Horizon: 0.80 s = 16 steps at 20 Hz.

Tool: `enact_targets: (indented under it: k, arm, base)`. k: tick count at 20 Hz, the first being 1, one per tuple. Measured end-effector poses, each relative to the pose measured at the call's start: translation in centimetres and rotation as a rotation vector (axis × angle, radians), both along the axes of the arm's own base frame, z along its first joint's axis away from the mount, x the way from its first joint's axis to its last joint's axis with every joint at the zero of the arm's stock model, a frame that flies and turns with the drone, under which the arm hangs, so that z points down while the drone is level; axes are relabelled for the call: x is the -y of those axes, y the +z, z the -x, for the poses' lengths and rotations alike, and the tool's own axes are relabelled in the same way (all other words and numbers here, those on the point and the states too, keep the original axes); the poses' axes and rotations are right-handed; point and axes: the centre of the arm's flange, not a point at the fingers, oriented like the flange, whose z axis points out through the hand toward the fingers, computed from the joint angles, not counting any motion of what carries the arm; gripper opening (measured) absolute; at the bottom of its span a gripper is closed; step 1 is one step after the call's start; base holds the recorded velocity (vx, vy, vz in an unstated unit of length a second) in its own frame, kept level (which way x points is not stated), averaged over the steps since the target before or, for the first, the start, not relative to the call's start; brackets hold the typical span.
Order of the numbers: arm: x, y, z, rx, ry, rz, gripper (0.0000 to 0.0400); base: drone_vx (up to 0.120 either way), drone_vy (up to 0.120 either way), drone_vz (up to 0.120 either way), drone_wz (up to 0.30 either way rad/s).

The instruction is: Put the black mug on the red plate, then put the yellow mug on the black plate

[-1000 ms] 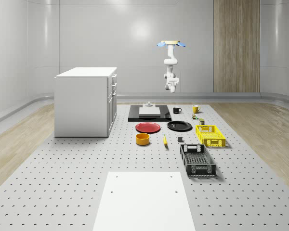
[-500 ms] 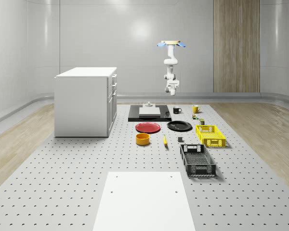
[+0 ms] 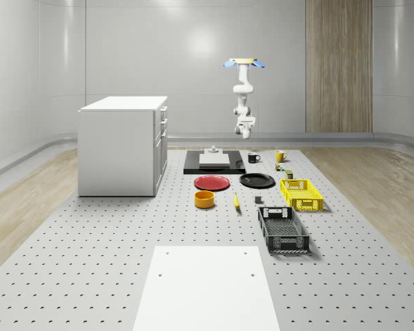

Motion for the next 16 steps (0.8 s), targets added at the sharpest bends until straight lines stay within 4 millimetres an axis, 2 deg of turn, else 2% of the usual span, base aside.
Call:
enact_targets:
  k: [4, 7, 9, 16]
  arm:
    - [0.0, 0.03, 0.03, 0.003, 0.0, 0.0, 0.04]
    - [-0.01, 0.04, 0.05, 0.005, 0.0, 0.001, 0.04]
    - [-0.01, 0.04, 0.06, 0.007, 0.0, 0.001, 0.04]
    - [-0.06, 0.05, 0.12, 0.012, 0.0, 0.006, 0.04]
  base:
    - [0.12, -0.1, 0.0, 0.0]
    - [0.12, 0.0, 0.0, 0.0]
    - [0.12, 0.08, 0.0, 0.0]
    - [0.12, 0.0, 0.0, 0.0]
